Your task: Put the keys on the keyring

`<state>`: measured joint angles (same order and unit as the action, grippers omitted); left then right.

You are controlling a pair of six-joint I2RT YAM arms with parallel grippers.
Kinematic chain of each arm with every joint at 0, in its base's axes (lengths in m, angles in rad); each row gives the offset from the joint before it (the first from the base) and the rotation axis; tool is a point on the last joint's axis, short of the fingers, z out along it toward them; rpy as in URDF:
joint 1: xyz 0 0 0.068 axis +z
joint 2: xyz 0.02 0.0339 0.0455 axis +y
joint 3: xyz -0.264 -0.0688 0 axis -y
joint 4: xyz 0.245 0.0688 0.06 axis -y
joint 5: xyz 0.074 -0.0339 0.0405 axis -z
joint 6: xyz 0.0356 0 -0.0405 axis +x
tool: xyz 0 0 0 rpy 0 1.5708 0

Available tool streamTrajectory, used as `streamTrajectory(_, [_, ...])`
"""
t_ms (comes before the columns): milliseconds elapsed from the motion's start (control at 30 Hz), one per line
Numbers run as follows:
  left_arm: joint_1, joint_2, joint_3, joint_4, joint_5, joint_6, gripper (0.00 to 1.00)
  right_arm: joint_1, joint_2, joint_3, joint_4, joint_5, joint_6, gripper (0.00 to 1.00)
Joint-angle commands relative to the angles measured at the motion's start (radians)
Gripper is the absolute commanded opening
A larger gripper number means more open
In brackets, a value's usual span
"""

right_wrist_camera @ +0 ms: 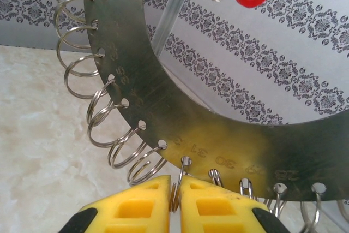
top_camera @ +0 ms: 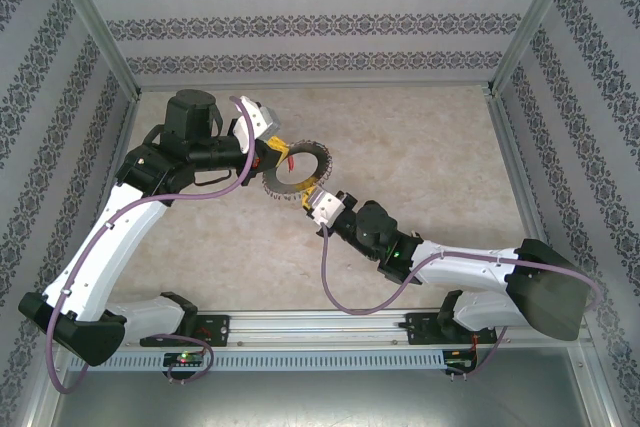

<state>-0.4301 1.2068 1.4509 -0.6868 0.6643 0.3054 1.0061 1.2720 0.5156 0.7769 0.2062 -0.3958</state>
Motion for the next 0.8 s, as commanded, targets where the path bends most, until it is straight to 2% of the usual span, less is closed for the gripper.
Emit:
streamTrajectory(0, [-0.009,-0.023,-0.007,0.046,0.023,-0.029,0.0,0.011,-0.01,0.006,0.053,0.034,0.012,0.11])
streamTrajectory(200, [-0.008,-0.023,-0.028,0.078,-0.029,-0.094,0.0,0.012,-0.011,0.006,0.019,0.059,0.006,0.0])
streamTrajectory(333, [-0.009,-0.031,-0.09,0.161,-0.083,-0.211,0.0,0.005,-0.038,-0.003,-0.051,0.046,0.017,0.0])
streamTrajectory(567, [-0.008,-0.052,-0.229,0.329,-0.173,-0.437,0.0,-0.089,-0.133,-0.011,-0.275,-0.169,0.146,0.0])
streamTrajectory(767, [-0.008,-0.04,-0.352,0.438,-0.151,-0.61,0.03,-0.193,-0.185,-0.008,-0.428,-0.394,0.24,0.0])
